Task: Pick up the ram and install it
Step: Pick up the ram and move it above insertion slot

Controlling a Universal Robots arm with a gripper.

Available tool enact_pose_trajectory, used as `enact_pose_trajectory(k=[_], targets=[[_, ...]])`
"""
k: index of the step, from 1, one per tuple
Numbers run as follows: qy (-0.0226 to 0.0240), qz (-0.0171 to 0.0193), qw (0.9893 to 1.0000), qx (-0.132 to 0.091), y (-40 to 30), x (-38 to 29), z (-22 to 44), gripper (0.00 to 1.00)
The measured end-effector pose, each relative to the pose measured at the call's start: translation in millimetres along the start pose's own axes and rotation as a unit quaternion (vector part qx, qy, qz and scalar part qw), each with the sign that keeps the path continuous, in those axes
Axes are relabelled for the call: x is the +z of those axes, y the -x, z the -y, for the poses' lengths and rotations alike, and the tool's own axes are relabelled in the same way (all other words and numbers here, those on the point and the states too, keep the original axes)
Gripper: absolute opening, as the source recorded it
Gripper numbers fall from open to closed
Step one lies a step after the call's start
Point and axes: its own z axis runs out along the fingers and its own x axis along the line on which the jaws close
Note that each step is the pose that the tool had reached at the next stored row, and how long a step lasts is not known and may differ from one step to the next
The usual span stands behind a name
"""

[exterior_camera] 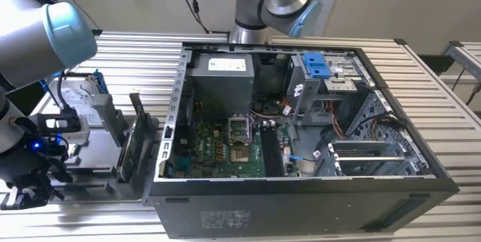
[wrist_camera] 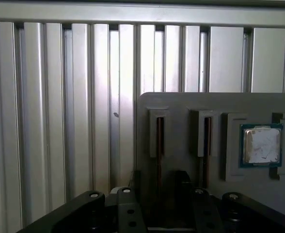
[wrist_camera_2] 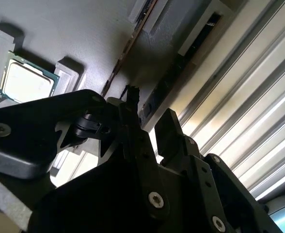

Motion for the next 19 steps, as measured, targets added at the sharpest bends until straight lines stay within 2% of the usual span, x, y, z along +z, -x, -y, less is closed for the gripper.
enact_pose_trajectory(k=[5,7,9,10,19], targets=[[0.0,0.0,1.0,0.0,0.0,0.1,0.1,0.42],[0.0,0.0,1.0,0.0,0.0,0.1,0.1,0.34],[0.0,0.0,1.0,0.0,0.0,0.1,0.2,0.34],[0.0,0.0,1.0,0.0,0.0,0.1,0.2,0.27],[-0.0001,-0.0001,1.0,0.0,0.1,-1.8,0.2,0.27]])
